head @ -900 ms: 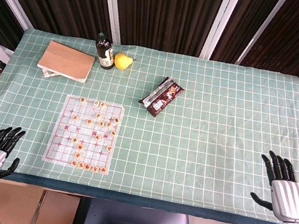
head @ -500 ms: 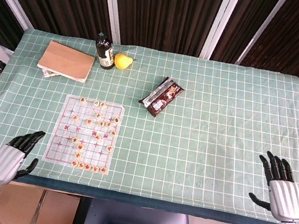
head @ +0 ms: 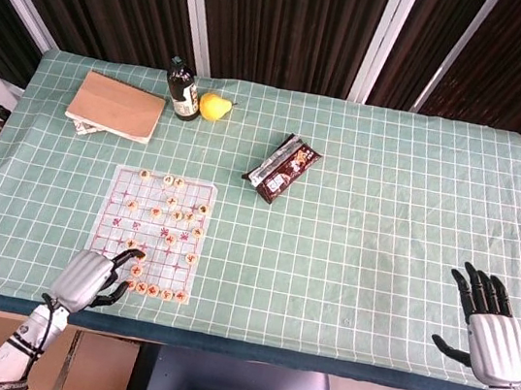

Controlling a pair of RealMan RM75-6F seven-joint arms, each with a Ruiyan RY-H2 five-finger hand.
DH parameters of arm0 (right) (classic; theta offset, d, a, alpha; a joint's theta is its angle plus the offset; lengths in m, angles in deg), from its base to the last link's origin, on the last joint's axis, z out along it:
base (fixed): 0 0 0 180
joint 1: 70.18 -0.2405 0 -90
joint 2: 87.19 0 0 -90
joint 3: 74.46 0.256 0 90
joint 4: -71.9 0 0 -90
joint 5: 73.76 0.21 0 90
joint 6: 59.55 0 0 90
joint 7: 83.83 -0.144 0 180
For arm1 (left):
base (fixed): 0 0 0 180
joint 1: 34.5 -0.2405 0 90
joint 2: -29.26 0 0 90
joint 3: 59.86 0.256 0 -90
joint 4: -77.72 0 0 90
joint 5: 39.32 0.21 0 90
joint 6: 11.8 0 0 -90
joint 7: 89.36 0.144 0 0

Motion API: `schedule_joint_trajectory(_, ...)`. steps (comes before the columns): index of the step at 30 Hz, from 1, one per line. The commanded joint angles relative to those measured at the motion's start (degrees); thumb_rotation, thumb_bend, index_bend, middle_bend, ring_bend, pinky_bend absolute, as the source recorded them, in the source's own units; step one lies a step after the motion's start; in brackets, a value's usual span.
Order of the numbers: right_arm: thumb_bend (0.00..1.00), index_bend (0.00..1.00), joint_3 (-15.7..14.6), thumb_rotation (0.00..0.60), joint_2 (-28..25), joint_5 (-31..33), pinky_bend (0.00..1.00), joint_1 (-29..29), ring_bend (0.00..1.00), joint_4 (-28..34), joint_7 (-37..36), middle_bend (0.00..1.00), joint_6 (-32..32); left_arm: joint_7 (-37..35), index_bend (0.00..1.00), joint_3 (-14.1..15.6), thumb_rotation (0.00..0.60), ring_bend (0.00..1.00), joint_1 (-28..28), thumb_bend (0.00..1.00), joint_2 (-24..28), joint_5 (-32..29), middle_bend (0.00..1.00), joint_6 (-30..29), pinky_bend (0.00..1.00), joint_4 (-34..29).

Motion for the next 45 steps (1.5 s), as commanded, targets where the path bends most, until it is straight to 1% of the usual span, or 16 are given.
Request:
schedule_joint_trajectory(1,0.12,0.0,0.24,0.6,-0.01,0.08,0.0,0.09,0.0,-0.03,-0.33,0.0,-0.39,10.19,0.32,-2.25,0.6,1.0,3.95,0.42,-6.42,-8.21,1.0,5.43,1.0,0.32)
schedule_joint_trajectory(3,0.12,0.0,0.13,0.6,0.04,-0.12,0.0,0.01,0.0,-0.06,-0.34,0.0,-0.25,12.56,0.32,-2.61,0.6,1.0,4.89,0.41,-8.05,-11.37,1.0,6.7,1.0,0.33)
schedule_joint_trajectory(5,0.12,0.0,0.1,0.6,0.08,-0.21,0.0,-0.08,0.0,-0.1,-0.25,0.0,-0.1,13.93,0.33,-2.53,0.6,1.0,5.66,0.4,-9.0,-13.12,1.0,7.66,1.0,0.48)
schedule_joint_trajectory(11,0.12,0.0,0.19,0.6,0.13,-0.01,0.0,-0.2,0.0,-0.09,-0.11,0.0,0.13,16.2,0.34,-1.73,0.6,1.0,7.77,0.37,-11.51,-15.66,1.0,9.65,1.0,1.95)
schedule_joint_trajectory(18,0.12,0.0,-0.01,0.6,-0.09,-0.27,0.0,-0.14,0.0,0.13,-0.42,0.0,0.11,18.17,0.34,-0.18,0.6,1.0,8.53,0.36,-12.91,-15.57,1.0,8.46,1.0,1.6)
schedule_joint_trajectory(24,0.12,0.0,-0.13,0.6,-0.4,-0.51,0.0,-0.04,0.0,0.26,-0.91,0.0,-0.04,20.85,0.34,0.54,0.6,1.0,9.23,0.36,-13.63,-16.46,1.0,7.68,1.0,2.75)
schedule_joint_trajectory(33,0.12,0.0,-0.05,0.6,-0.37,-0.48,0.0,0.03,0.0,0.26,-0.8,0.0,-0.24,20.59,0.39,1.01,0.6,1.0,10.17,0.34,-14.69,-17.59,1.0,7.98,1.0,4.22)
schedule_joint_trajectory(40,0.12,0.0,-0.1,0.6,-0.39,-0.56,0.0,0.05,0.0,0.25,-0.78,0.0,-0.23,20.14,0.43,1.55,0.6,1.0,10.37,0.35,-15.35,-17.01,1.0,7.16,1.0,4.68)
schedule_joint_trajectory(45,0.12,0.0,-0.09,0.6,-0.36,-0.54,0.0,0.07,0.0,0.31,-0.64,0.0,-0.27,19.87,0.44,1.98,0.6,1.0,10.4,0.35,-15.43,-16.84,1.0,6.78,1.0,4.71)
